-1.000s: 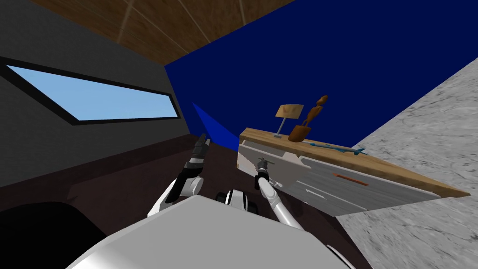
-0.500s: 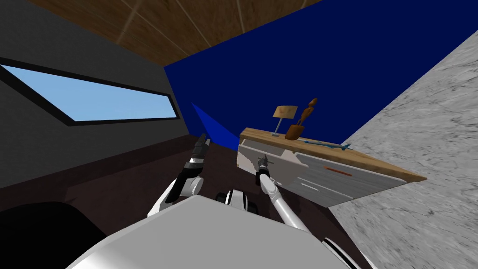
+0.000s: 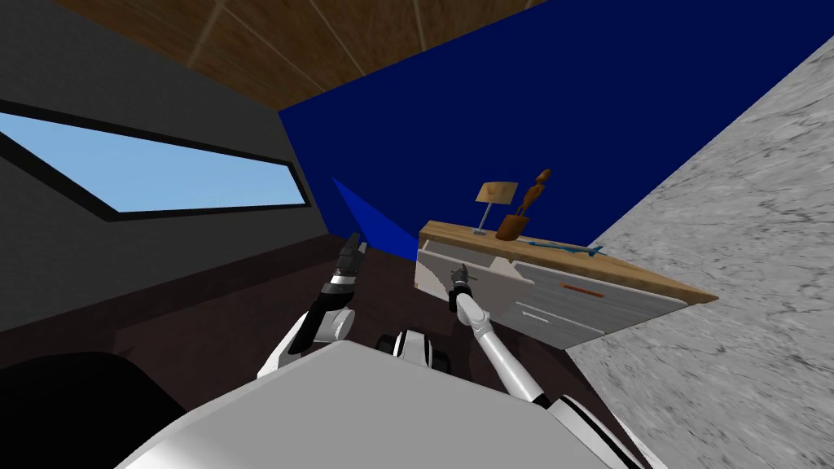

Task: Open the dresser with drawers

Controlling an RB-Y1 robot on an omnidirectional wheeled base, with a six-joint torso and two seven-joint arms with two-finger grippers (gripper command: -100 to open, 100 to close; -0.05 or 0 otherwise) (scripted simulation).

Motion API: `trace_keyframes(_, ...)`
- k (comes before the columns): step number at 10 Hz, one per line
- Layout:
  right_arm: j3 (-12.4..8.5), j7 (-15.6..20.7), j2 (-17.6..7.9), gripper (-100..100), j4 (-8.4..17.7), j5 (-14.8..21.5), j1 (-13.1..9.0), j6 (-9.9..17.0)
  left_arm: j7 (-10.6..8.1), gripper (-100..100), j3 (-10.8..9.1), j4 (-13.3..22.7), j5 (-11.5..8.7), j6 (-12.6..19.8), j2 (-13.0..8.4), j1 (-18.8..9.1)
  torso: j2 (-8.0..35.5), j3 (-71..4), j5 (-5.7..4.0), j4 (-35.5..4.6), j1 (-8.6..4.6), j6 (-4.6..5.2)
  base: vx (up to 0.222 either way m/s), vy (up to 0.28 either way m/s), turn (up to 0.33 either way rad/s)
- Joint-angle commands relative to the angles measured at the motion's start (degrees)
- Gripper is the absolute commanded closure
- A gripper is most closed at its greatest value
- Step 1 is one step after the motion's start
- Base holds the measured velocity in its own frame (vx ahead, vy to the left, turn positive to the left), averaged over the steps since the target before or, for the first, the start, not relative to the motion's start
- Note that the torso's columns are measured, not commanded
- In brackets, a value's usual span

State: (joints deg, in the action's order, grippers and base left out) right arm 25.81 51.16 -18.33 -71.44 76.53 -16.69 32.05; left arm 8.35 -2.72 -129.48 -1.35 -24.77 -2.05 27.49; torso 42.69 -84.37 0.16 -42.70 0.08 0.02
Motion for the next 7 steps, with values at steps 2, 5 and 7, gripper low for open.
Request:
trace_keyframes(2, -0.9, 1.7, -0.3, 0, 0.8, -1.9, -1.2, -1.4, 0.00, 0, 0.00, 0.0, 0.0, 0.0, 0.0, 0.0, 0.1, 0.1, -0.01, -0.1, 0.00, -0.01, -0.008, 0.012, -0.006)
trace_keyframes(5, -0.7, 1.7, -0.2, 0, 1.1, -1.9, -0.7, -1.5, 0.00, 0, 0.00, 0.0, 0.0, 0.0, 0.0, 0.0, -0.2, -0.1, -0.08, 0.2, -0.03, 0.01, 0.000, 0.000, 0.000)
trace_keyframes(7, -0.6, 1.7, -0.2, 0, 1.2, -2.0, -0.6, -1.5, 0.00, 0, 0.00, 0.0, 0.0, 0.0, 0.0, 0.0, -0.3, -0.1, -0.11, 0.3, -0.04, 0.00, 0.000, 0.000, 0.000)
